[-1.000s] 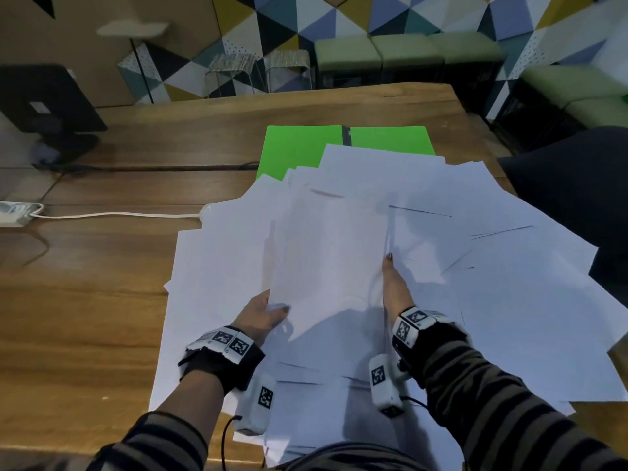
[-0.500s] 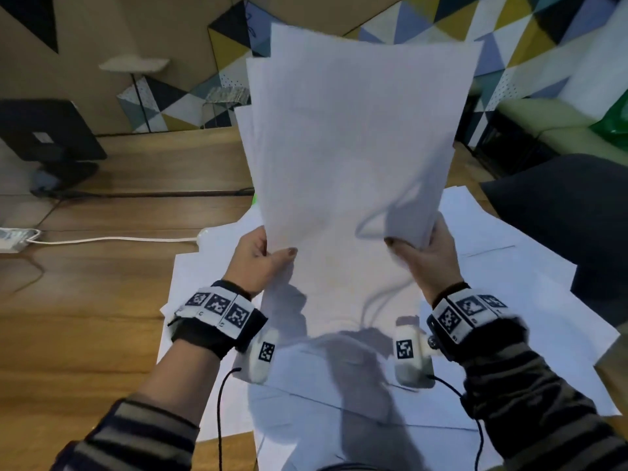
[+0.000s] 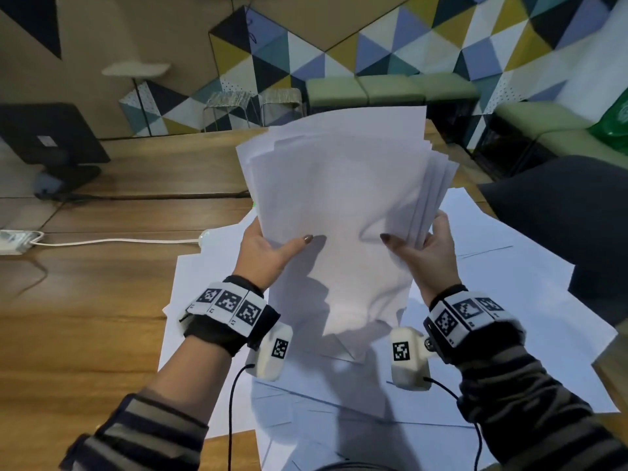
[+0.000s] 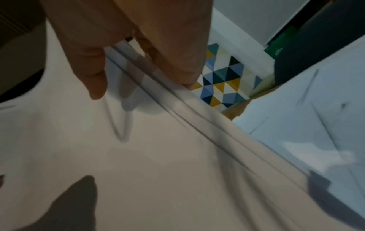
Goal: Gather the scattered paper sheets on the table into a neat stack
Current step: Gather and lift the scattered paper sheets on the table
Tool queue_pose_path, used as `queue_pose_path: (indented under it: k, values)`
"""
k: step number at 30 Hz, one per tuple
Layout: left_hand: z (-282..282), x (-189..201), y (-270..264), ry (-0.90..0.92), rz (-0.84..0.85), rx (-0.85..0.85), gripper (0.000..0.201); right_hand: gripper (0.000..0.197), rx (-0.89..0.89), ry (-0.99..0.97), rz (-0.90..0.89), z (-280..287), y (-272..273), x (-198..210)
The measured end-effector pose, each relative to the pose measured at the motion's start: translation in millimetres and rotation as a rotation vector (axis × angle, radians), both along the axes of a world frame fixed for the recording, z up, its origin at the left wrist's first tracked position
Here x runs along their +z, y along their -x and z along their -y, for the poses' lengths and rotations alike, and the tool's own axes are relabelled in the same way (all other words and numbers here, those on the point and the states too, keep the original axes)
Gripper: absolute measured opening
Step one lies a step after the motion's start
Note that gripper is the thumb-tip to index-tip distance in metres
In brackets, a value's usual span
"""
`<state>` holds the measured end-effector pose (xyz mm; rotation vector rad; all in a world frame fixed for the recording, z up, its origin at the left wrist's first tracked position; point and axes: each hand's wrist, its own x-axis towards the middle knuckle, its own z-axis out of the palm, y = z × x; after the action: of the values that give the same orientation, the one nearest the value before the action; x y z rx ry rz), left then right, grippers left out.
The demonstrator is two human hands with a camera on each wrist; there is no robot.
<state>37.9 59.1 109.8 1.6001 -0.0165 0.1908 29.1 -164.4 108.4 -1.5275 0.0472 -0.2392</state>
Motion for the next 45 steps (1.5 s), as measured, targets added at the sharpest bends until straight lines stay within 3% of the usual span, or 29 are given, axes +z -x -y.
queue_pose_path:
  k: [4,8,11,14,18,21,23,27,31,33,36,38,42,45]
  values:
    - [3.2,-14.6,3.3,-0.013,-0.027,0.053,0.034,0.024,0.039,0.114,-0.11,-1.0,-0.1,-13.2]
    - [11.3,-16.2,4.8,0.006,-0.014,0.071,0.026,0.023,0.043,0.155,-0.125,-7.7,3.6,-18.7]
    - [3.0,-18.5,1.4,0.042,-0.003,0.132,0.031,0.023,-0.016,0.054,-0.1,-1.9,3.2,-14.5]
    - [-1.2,-24.3,4.3,0.045,-0.016,0.084,0.048,0.03,0.004,0.056,-0.084,0.7,1.5,-18.2]
    - [9.2,-26.1,6.2,0.009,-0.016,0.118,0.036,0.023,0.016,0.103,-0.116,-13.8,-1.7,-22.1]
    - [0.5,-26.5,3.5,-0.032,0.008,0.175,0.04,0.022,-0.022,0.081,-0.07,-4.9,-1.8,-24.3]
    - [-5.3,-27.3,4.9,-0.013,0.017,0.182,0.04,0.033,-0.004,0.071,-0.021,3.1,-1.0,-25.9]
    - [-2.6,-15.1,6.6,0.019,0.082,0.174,0.054,0.074,-0.039,-0.01,0.087,-0.3,-1.3,-8.9]
    - [3.7,7.4,6.7,0.025,0.191,0.182,0.07,0.099,-0.119,0.108,0.364,-9.0,-1.0,29.5]
    - [5.6,17.0,5.9,-0.005,0.243,0.18,0.075,0.104,-0.176,0.288,0.516,-12.4,-1.6,44.2]
    - [7.6,26.9,2.5,-0.101,0.29,0.153,0.076,0.099,-0.289,0.645,0.631,-18.9,-5.0,60.2]
    - [8.1,28.5,0.7,-0.111,0.287,0.142,0.074,0.082,-0.273,0.744,0.632,-20.7,-5.8,67.1]
    - [2.5,21.0,-1.9,-0.073,0.252,0.147,0.068,0.046,-0.33,0.666,0.593,-12.9,-10.0,60.9]
    - [-2.4,5.5,-2.1,-0.015,0.14,0.129,0.067,0.058,-0.387,0.509,0.555,-5.3,-8.8,49.8]
